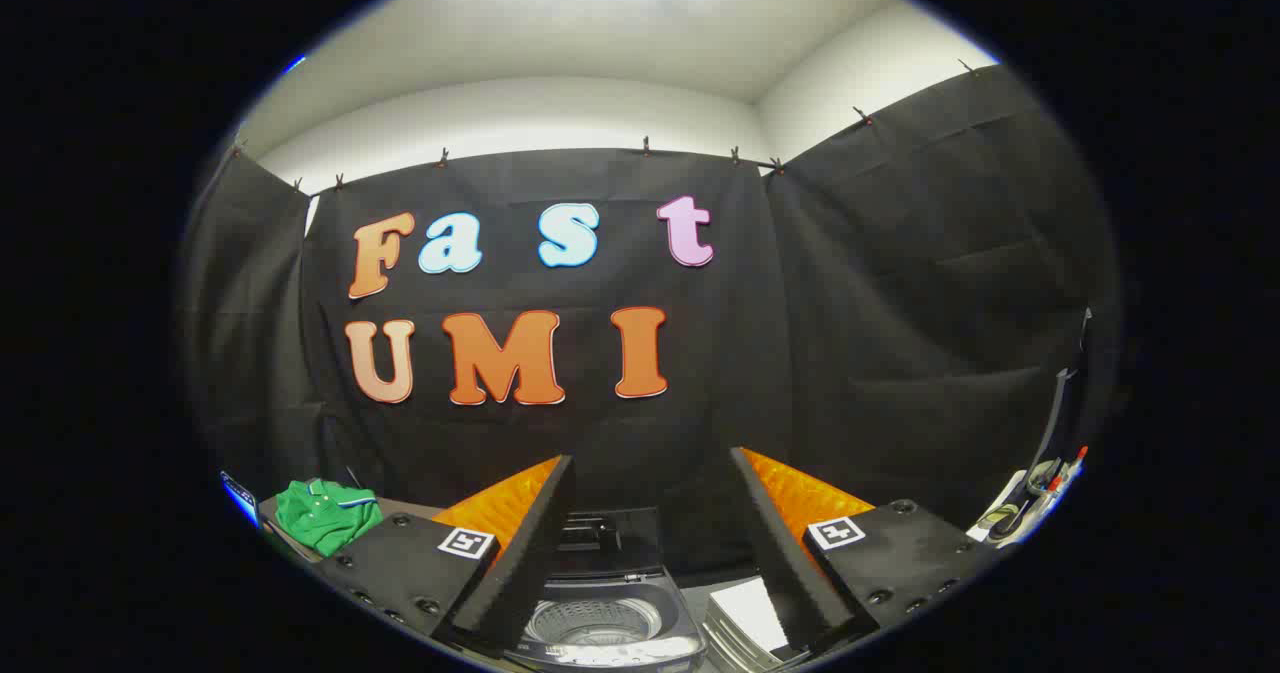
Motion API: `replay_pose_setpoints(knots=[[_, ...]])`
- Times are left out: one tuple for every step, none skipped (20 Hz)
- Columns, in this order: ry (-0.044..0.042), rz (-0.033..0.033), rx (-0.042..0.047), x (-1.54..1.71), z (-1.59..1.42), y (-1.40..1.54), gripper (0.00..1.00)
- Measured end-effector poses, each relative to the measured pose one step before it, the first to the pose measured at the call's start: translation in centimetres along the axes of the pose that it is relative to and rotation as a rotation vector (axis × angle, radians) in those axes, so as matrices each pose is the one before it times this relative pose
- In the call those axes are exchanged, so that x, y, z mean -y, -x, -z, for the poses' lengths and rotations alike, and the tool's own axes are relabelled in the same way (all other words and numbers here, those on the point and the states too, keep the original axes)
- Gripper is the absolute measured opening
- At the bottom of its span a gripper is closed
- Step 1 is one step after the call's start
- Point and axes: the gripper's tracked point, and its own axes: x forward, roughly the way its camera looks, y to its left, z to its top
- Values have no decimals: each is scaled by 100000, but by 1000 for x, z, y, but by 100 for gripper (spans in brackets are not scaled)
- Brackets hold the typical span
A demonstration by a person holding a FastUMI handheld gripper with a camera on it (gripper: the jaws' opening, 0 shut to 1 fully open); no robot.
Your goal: Put the clothes into the washing machine and then close the washing machine lid.
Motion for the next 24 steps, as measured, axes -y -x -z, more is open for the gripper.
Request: replay_pose_setpoints(knots=[[-3250, -3223, -2537, -518, 1150, 422, 98], [-4106, -3706, -2948, -60, 1390, 747, 98], [-3522, -2693, -745, 102, 725, 627, 98], [-1214, -331, -690, 1247, 434, 444, 98], [32, 1175, 54, 1428, 190, 682, 98], [360, 254, 466, 1100, 88, 768, 98], [248, -12, 424, 918, 7, 552, 98], [190, 298, 314, 900, -83, 363, 98], [647, -405, -428, 731, -32, 341, 98], [948, -975, -192, 495, 97, 410, 98], [1170, -528, 760, 493, -186, 337, 98], [965, 119, -25, 617, -115, 67, 98], [161, -575, -1087, 486, 342, 124, 98], [-803, -1270, -247, -85, 94, 295, 98], [-1174, -511, 814, 134, -276, 149, 98], [-978, -99, 657, 255, -182, 115, 98], [-398, 443, 609, 383, -194, 276, 98], [220, 829, 647, 473, -150, 194, 98], [290, 1108, 133, 493, -166, 27, 98], [273, 768, -272, 250, -41, 150, 98], [95, 68, -183, 164, -85, 186, 98], [52, -180, 61, -79, -46, -3, 98], [136, -534, 78, -254, -158, 112, 98], [485, -987, -24, -376, 11, -66, 98]])
